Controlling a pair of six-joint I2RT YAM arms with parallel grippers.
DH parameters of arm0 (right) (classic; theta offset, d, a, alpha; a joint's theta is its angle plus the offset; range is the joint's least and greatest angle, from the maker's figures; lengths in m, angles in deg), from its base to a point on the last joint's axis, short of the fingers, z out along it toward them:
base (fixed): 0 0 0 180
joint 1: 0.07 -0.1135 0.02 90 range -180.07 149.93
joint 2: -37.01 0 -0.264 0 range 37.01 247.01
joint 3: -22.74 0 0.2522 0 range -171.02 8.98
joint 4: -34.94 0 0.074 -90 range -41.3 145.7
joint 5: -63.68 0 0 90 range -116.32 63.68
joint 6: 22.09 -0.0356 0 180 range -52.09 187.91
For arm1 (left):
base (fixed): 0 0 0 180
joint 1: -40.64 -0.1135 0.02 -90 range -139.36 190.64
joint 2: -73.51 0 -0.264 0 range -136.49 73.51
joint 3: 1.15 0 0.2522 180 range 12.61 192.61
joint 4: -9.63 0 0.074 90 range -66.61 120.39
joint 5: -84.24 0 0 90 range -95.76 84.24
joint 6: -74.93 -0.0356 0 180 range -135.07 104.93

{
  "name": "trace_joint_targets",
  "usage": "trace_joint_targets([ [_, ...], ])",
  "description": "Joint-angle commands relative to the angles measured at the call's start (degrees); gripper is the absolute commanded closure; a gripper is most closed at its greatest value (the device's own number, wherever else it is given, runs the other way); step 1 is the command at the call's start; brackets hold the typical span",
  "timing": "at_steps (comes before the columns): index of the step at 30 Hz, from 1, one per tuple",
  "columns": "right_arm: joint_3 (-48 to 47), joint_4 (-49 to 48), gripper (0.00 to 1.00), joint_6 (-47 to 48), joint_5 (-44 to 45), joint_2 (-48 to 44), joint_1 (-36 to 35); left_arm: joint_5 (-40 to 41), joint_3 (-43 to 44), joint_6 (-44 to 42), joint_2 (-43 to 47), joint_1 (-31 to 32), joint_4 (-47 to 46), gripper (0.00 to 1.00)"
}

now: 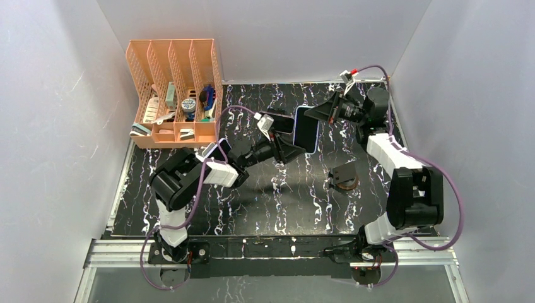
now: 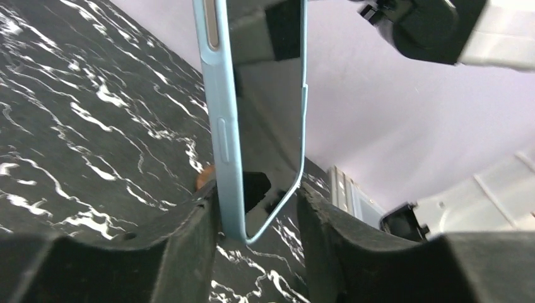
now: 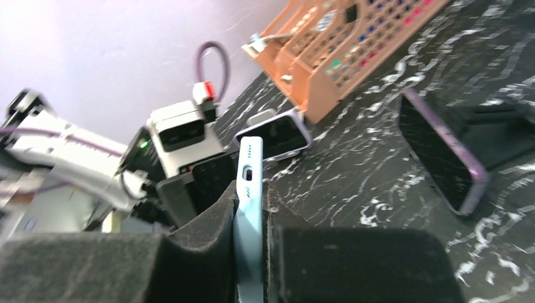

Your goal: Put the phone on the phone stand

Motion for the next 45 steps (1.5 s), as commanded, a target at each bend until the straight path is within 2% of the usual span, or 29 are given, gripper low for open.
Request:
trace_joint_targets([
  [1,-6.8,27.3,0.99,12.5,13.8,-4.5,0.3,7.2,0.9,-9.9,5.8,-0.3,7.6,0.46],
  [4,-11.4,39.9,0.99,17.2,18.5,-5.8,0.6,8.0,0.8,-11.5,7.1,-0.5,11.0,0.28],
  [7,-13.8,49.5,0.99,19.9,23.3,-6.8,0.9,8.8,-0.5,-12.5,8.8,-1.1,12.5,0.19],
  [12,-20.2,62.4,0.99,23.3,28.6,-4.8,1.7,11.4,-4.5,-16.4,15.3,-3.2,17.6,0.15],
  [17,-27.2,75.4,0.99,26.2,37.6,-3.9,1.9,18.4,-4.7,-24.4,23.3,-4.3,31.0,0.10],
  [20,-30.4,83.4,0.99,27.6,40.7,-3.5,2.3,20.6,-5.6,-26.9,25.7,-4.8,33.0,0.03],
  [23,-31.5,89.6,0.99,29.0,43.3,-3.1,2.6,22.2,-5.6,-30.1,27.3,-4.8,36.4,0.02],
  [31,-25.4,94.1,0.99,31.8,46.1,-4.0,3.5,30.3,-9.1,-36.3,31.8,-4.9,38.6,0.02],
  [39,-15.7,87.7,0.99,33.6,46.1,-3.0,4.3,29.4,-11.7,-36.6,32.8,-4.9,36.9,0.02],
  [45,-15.7,86.2,0.99,35.3,44.6,1.7,4.9,29.4,-12.4,-37.3,33.1,-4.9,36.8,0.02],
])
